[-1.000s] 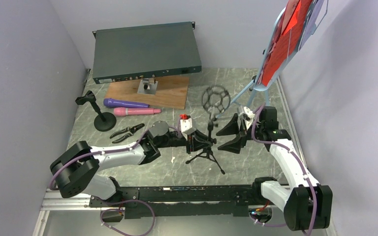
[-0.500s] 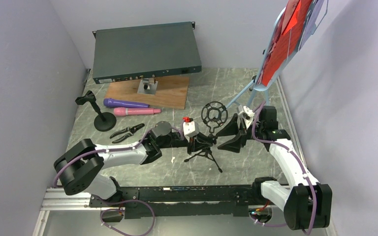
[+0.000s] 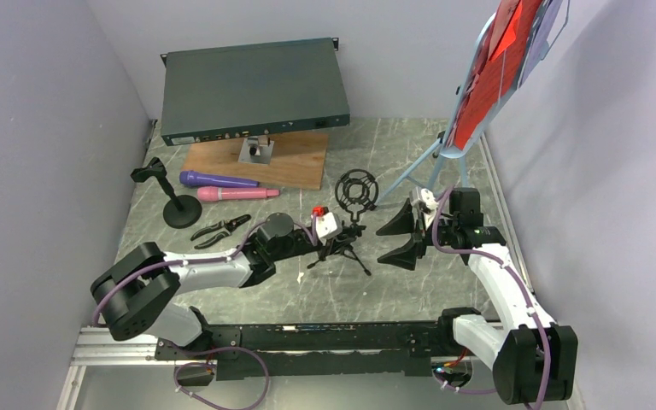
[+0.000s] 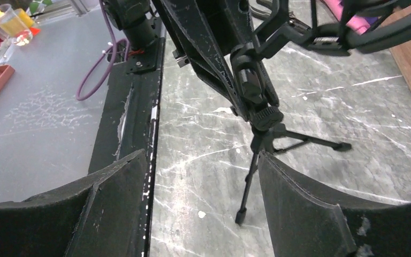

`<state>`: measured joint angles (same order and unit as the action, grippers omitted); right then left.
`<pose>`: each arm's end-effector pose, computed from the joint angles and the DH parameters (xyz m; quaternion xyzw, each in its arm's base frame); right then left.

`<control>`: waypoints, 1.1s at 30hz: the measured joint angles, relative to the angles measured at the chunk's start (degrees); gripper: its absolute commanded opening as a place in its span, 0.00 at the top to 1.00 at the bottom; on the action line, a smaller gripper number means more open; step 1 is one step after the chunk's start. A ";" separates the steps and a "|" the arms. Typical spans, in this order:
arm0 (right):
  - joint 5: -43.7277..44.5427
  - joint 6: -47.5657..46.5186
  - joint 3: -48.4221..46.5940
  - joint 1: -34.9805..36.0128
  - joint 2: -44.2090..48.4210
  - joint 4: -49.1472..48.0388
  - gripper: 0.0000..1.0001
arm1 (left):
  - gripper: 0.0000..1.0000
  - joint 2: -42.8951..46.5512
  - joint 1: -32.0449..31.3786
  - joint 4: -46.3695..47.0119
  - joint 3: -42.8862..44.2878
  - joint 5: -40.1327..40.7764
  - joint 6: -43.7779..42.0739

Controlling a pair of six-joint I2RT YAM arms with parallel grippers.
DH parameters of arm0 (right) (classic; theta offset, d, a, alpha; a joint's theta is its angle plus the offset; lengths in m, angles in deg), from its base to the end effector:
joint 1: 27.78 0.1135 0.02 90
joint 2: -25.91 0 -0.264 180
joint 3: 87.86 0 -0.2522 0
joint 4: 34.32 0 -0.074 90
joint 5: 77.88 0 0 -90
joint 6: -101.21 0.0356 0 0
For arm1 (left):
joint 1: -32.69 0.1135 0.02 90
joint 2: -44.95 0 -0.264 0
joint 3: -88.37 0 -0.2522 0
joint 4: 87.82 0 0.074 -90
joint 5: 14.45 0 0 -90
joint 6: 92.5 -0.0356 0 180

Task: Pack up the instrument practice props
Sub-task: Place the microphone stand at the center of the board.

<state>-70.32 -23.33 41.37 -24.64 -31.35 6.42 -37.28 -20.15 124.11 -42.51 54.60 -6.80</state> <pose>0.1790 0.0452 0.2493 -0.4536 0.5853 0.5165 0.4301 0.1727 -0.2490 0.2351 0.4477 0.5561 -0.4012 0.5739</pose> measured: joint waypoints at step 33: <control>2.51 -1.44 -0.31 0.00 0.00 0.79 0.20 | 1.00 23.28 26.08 -1.86 -20.81 39.52 3.13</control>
<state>-67.80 -24.77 41.06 -24.64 -31.35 7.21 -14.00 5.92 122.25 -63.32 94.12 -3.67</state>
